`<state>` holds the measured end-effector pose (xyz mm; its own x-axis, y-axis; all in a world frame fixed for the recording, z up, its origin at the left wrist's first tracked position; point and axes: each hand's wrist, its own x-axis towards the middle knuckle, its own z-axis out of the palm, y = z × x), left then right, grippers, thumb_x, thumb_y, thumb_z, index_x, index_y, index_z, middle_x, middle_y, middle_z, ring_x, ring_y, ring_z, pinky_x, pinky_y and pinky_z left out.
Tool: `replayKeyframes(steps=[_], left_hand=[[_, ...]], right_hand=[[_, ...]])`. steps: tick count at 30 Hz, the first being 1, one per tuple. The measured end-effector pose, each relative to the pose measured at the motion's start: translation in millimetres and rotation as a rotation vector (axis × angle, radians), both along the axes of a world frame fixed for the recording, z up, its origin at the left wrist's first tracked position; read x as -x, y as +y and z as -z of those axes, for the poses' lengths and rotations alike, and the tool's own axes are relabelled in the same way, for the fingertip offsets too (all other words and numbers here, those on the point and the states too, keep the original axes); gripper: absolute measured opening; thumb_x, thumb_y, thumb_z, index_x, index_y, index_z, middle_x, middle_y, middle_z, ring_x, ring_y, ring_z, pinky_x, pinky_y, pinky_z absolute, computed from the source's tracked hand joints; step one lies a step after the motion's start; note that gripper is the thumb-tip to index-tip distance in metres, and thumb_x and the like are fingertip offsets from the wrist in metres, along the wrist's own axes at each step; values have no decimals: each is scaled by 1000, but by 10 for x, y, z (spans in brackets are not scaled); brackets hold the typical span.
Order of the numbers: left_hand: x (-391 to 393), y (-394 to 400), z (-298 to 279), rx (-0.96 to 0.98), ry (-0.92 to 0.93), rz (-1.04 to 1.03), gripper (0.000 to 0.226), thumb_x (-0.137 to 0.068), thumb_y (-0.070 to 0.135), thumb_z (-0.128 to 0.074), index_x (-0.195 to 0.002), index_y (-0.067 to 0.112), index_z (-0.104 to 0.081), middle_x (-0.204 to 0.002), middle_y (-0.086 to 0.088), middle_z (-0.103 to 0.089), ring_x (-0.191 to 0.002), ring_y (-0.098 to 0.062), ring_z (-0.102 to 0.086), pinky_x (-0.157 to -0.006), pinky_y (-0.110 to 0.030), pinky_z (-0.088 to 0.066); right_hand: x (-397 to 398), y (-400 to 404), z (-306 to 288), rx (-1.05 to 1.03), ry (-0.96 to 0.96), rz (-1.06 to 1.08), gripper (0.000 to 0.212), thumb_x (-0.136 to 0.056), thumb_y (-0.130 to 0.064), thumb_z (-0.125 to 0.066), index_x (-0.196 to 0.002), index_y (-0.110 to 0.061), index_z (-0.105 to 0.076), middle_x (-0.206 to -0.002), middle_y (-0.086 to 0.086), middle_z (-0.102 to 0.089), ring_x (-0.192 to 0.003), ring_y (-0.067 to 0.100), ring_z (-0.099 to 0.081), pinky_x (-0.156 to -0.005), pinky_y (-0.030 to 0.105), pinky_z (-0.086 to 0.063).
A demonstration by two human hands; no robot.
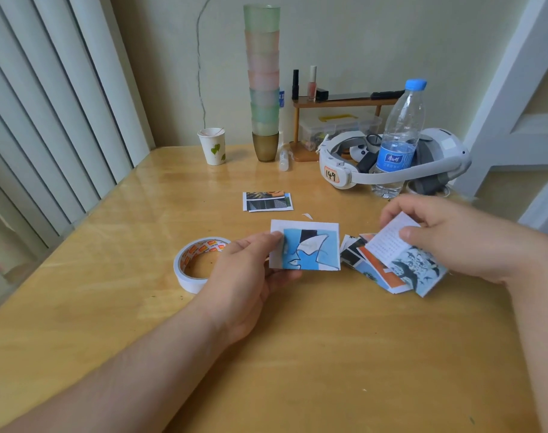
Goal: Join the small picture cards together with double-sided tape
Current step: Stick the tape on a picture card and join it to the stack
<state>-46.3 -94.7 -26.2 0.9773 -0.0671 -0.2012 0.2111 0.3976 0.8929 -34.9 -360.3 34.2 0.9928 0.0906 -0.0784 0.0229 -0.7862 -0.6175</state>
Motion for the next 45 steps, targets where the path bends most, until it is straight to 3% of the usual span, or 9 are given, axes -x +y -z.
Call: replayKeyframes(steps=[5, 10, 20, 23, 30, 36, 39, 42, 45], left_hand=[[-4, 4, 45, -114, -46, 49, 23, -108, 10, -52, -110, 5, -74, -104, -16, -80, -93, -25, -78, -76, -32, -65], [-27, 27, 115, -286, -125, 24, 25, -107, 7, -54, -116, 13, -76, -108, -14, -80, -109, -35, -75, -105, -54, -54], [8, 93, 99, -535, -244, -28, 24, -99, 8, -62, -109, 28, -71, -84, -11, -78, -69, -28, -62, -72, -38, -50], [17, 132, 92, -570, -319, -30, 40, -100, 14, -66, -117, 48, -55, -91, -4, -78, -84, -42, -71, -80, -49, -59], [57, 136, 111, -545, -337, 75, 25, -98, 8, -56, -95, 14, -80, -95, -10, -81, -95, -35, -77, -95, -52, -60], [69, 151, 134, -572, -440, 124, 38, -89, 55, -70, -96, 18, -80, -93, -24, -74, -80, -35, -67, -87, -55, -59], [63, 136, 114, -548, -439, 26, 24, -93, 42, -74, -89, 19, -79, -77, -13, -71, -68, -25, -57, -71, -46, -52], [44, 156, 82, -385, -395, -45, 21, -96, 33, -74, -94, 13, -80, -96, -17, -79, -93, -47, -73, -94, -64, -57], [32, 166, 53, -320, -353, -113, 14, -97, 20, -73, -89, 12, -81, -97, -12, -81, -92, -31, -76, -99, -60, -57]], right_hand=[[81, 264, -55, -206, -167, -93, 35, -78, -13, -88, -95, -42, -75, -89, -12, -76, -76, 11, -74, -79, 42, -63], [128, 552, 15, -312, -210, -162, 23, -70, -22, -91, -84, -33, -77, -81, -1, -76, -79, 30, -71, -77, 49, -60], [141, 554, 39, -437, -112, -216, 41, -88, 1, -75, -112, -33, -74, -90, 5, -78, -85, 19, -75, -85, 44, -62], [143, 593, 62, -442, -95, -209, 47, -81, -4, -84, -112, -33, -64, -85, 5, -79, -77, 22, -75, -75, 37, -56], [146, 707, 100, -407, -129, -161, 44, -77, -9, -88, -101, -28, -58, -80, 3, -79, -78, 33, -75, -70, 39, -57], [116, 735, 160, -395, -177, -121, 44, -72, -23, -93, -98, -37, -60, -81, -2, -79, -72, 21, -72, -77, 46, -60], [115, 724, 164, -398, -176, -121, 45, -62, -37, -92, -97, -35, -64, -82, -2, -79, -71, 15, -73, -76, 43, -61], [94, 691, 172, -448, -159, -95, 36, -70, -26, -90, -99, -26, -68, -86, 3, -79, -81, 25, -78, -82, 52, -63], [80, 715, 195, -561, -156, -56, 13, -83, -16, -82, -93, -17, -73, -85, 13, -77, -76, 29, -72, -73, 42, -61]])
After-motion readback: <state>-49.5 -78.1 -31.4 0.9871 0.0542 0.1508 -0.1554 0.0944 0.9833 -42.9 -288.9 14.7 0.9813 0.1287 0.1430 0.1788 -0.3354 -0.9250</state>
